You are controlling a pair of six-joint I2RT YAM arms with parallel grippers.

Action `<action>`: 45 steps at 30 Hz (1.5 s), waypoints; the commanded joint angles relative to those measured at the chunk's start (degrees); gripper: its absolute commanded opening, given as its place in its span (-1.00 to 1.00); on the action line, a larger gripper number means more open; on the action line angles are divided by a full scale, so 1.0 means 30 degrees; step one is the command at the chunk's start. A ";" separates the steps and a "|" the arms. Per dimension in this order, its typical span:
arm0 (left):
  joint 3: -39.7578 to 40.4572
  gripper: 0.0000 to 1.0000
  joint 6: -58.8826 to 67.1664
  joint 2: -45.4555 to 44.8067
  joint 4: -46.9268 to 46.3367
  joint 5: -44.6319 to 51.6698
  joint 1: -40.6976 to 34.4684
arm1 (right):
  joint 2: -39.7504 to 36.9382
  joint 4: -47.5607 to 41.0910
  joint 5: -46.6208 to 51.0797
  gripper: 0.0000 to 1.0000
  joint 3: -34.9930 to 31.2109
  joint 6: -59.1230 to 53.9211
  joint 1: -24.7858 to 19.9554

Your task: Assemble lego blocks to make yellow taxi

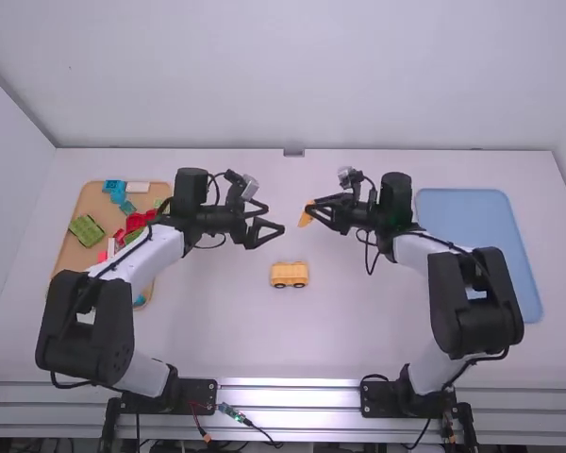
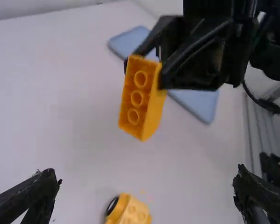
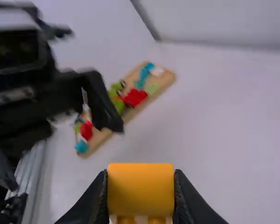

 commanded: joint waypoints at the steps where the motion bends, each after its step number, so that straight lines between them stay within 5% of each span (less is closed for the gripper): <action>1: 0.1566 0.98 0.2659 -0.0029 -0.1880 -0.2747 -0.0109 | -0.1632 -0.3322 0.3446 -1.00 0.1209 -0.4328 0.0605; 8: 0.3395 0.98 0.4765 -0.0029 -0.5158 -0.5697 0.0131 | -0.2186 -1.8979 1.3653 -1.00 0.6594 -1.1650 0.2856; 15: 0.3388 0.98 0.4860 -0.0029 -0.4962 -0.7308 0.0124 | -0.0321 -2.7277 2.0181 -1.00 0.9828 -1.4863 0.4422; 27: 0.3337 0.98 0.4852 -0.0029 -0.5115 -0.7395 0.0415 | 0.3672 -3.0163 2.4028 -0.99 0.9938 -1.7522 0.6091; 45: 0.3330 0.98 0.4852 -0.0029 -0.5894 -0.7380 0.0852 | 0.5078 -2.8436 2.1478 -0.94 0.8400 -1.8935 0.7067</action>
